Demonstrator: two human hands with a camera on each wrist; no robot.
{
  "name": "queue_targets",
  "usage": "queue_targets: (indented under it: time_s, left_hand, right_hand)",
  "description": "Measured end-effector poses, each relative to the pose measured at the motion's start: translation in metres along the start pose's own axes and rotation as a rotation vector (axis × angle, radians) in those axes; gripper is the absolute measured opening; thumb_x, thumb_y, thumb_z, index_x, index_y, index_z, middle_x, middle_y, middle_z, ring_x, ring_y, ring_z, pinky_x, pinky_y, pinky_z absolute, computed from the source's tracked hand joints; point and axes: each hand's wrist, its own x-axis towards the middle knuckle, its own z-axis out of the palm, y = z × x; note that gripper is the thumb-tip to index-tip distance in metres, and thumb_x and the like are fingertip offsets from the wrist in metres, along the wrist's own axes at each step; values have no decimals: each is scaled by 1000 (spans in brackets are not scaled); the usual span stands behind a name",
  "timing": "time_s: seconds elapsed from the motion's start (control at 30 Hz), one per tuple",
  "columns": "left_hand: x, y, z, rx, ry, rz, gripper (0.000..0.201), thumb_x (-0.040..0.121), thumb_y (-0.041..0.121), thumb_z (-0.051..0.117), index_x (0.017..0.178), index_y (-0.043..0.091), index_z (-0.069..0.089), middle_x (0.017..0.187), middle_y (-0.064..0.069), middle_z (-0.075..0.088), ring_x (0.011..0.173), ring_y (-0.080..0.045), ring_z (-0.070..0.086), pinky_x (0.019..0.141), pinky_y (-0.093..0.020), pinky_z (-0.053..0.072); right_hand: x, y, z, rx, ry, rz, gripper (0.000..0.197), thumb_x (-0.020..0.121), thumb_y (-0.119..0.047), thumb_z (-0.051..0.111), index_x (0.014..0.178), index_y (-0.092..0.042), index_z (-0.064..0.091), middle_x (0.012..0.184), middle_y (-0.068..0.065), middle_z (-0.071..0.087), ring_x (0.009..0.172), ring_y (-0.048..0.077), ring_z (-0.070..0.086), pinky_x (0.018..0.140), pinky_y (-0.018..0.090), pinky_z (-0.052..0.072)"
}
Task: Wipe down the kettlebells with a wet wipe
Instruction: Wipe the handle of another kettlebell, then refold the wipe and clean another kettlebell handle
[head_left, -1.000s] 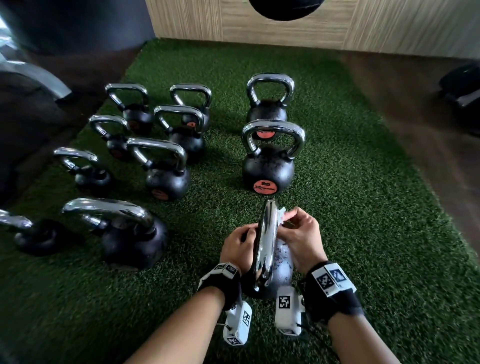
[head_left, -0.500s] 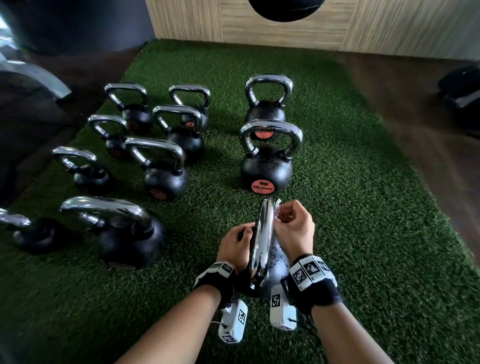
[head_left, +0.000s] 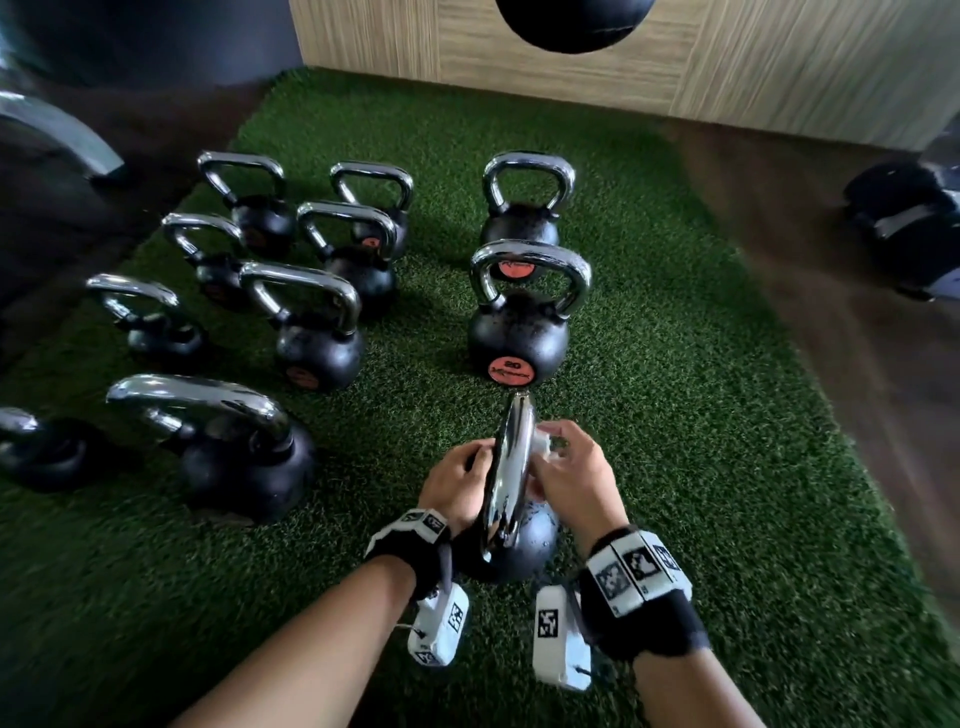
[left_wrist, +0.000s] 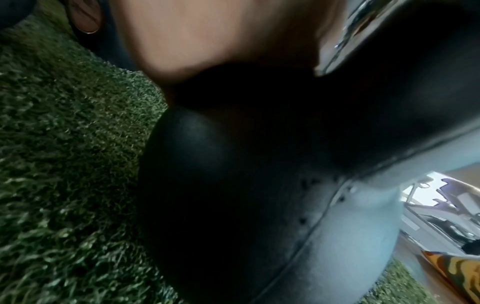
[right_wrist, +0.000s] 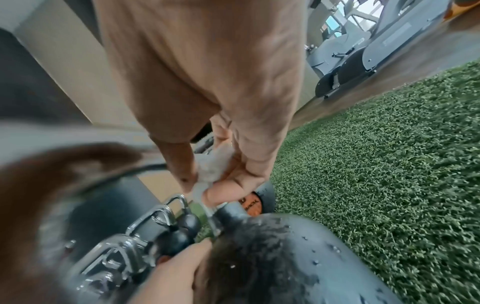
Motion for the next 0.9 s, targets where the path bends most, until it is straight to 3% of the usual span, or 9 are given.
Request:
queue_targets:
  time_s: [0.1,0.17,0.23,0.4,0.5,0.57,0.67,0.77,0.9]
  left_hand:
    - [-2,19,-16,210,-22,99,47,101,30,59,147,31,50,138,3,64,111,-16,67,87,-15,49]
    - [4,38,-35,211,-22,354,81,86,4,74,155,23,37,149,-4,54,126,-20,61,102,-20,48]
    - [16,69,-53,304,-108,566,98,74,-13,67,157,26,33,155,-1,47,135,-17,52,114,-29,43]
    - [32,127,-74,843,-350,931,75,79,-11,50,133,40,61,138,1,63,125,-17,59,111,-37,46]
    - [27,128,-75,913,-413,878,48,79,-7,50,103,33,62,107,10,67,96,-18,64,100,-46,50]
    - [22,121,-76,855,-363,836,32,86,1,56,98,30,62,103,10,67,91,-17,65,100,-47,50]
    - [15,111,-77,751,-250,745,6,93,27,62,97,26,67,103,5,72,92,-21,68,95,-41,52]
    - [2,97,-84,729,-126,622,32,87,48,43,95,24,62,96,2,70,88,-28,66,80,-36,53]
    - [-21,68,-91,830,75,557,34,86,59,61,100,29,56,95,4,58,87,-22,61,67,-35,50]
  right_hand:
    - [-30,-8,1,138,-48,9,21,100,-4,50,116,1,62,91,19,65,61,23,50,50,31,43]
    - [-46,-12,2,30,-58,-31,19,97,-16,50,87,-8,65,74,3,63,57,13,48,49,23,38]
    - [-58,-17,4,-92,-37,-69,28,90,-36,58,69,-18,52,64,-7,57,57,11,48,52,21,37]
    - [-62,-20,18,-386,6,-56,70,59,-53,89,112,-18,57,105,-5,55,100,14,53,84,22,42]
    - [-61,-18,18,-334,54,-156,56,56,-44,89,100,-24,59,94,-11,54,83,7,52,68,13,39]
    - [-60,-17,11,-352,19,-209,46,55,-43,88,75,-31,48,82,-15,49,68,0,44,55,11,34]
    - [-51,-11,-6,-460,-32,-244,46,52,-47,85,66,-27,47,77,-15,49,63,-3,42,50,14,34]
    - [-40,0,-27,-506,-17,-261,39,51,-48,85,75,-25,64,77,-18,53,66,-5,48,49,11,33]
    - [-28,8,-50,-500,-12,-354,28,67,-39,89,82,-28,68,85,-17,53,70,0,55,58,12,44]
